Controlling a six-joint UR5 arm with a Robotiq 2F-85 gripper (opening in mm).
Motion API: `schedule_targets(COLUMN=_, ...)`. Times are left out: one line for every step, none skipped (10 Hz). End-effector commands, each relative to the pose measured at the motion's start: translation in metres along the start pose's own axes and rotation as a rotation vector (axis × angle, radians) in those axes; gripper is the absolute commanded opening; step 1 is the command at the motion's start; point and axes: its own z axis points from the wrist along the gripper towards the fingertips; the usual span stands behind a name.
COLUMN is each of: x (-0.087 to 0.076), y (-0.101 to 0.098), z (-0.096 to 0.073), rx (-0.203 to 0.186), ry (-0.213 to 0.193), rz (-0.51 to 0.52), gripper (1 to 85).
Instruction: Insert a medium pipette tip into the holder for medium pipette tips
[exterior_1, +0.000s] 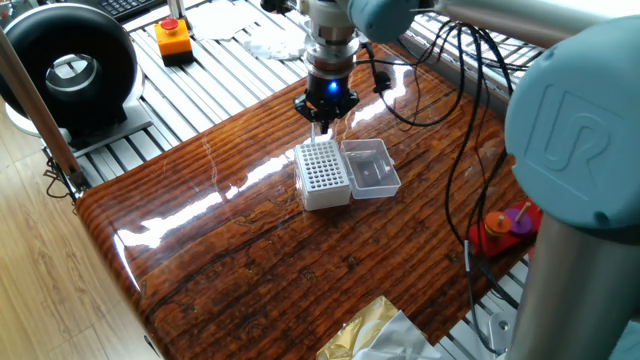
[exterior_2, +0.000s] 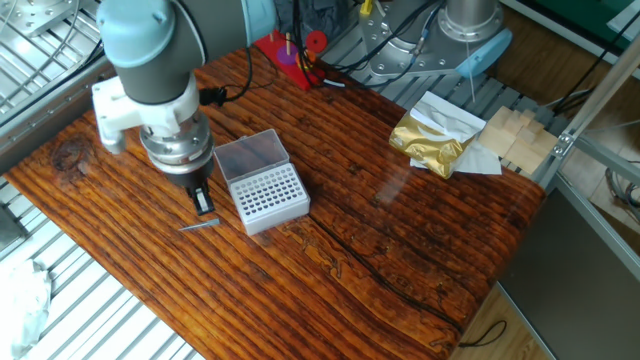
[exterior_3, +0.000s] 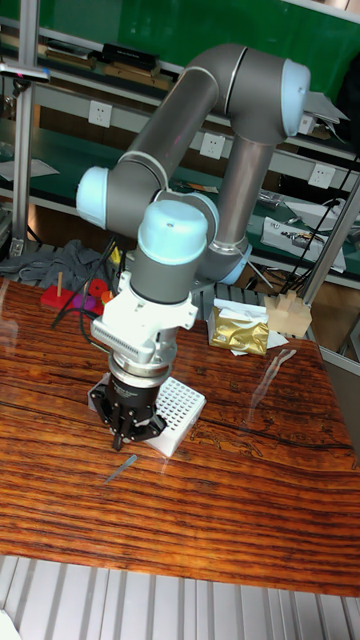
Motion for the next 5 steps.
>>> schedule_targets(x=-0.0044, y=0.0157, z=0.0036, rx=-0.01, ry=0.013, rz=0.03, gripper=1.0)
schedule_targets(x=-0.0063, y=0.0156, z=0.0048, rx=-0.009, ry=0.008, rz=0.028, gripper=1.0)
schedule_targets(x=0.0002, y=0.0219, z=0.0047, rx=-0.033, ry=0.035, rz=0.038, gripper=1.0)
schedule_targets(x=0.0029, y=0.0228, z=0.0045, rx=-0.038, ry=0.048, rz=0.037, gripper=1.0)
schedule_targets(x=0.0028, y=0.0183, z=0.0052, rx=-0.02, ry=0.048, rz=0.027, gripper=1.0)
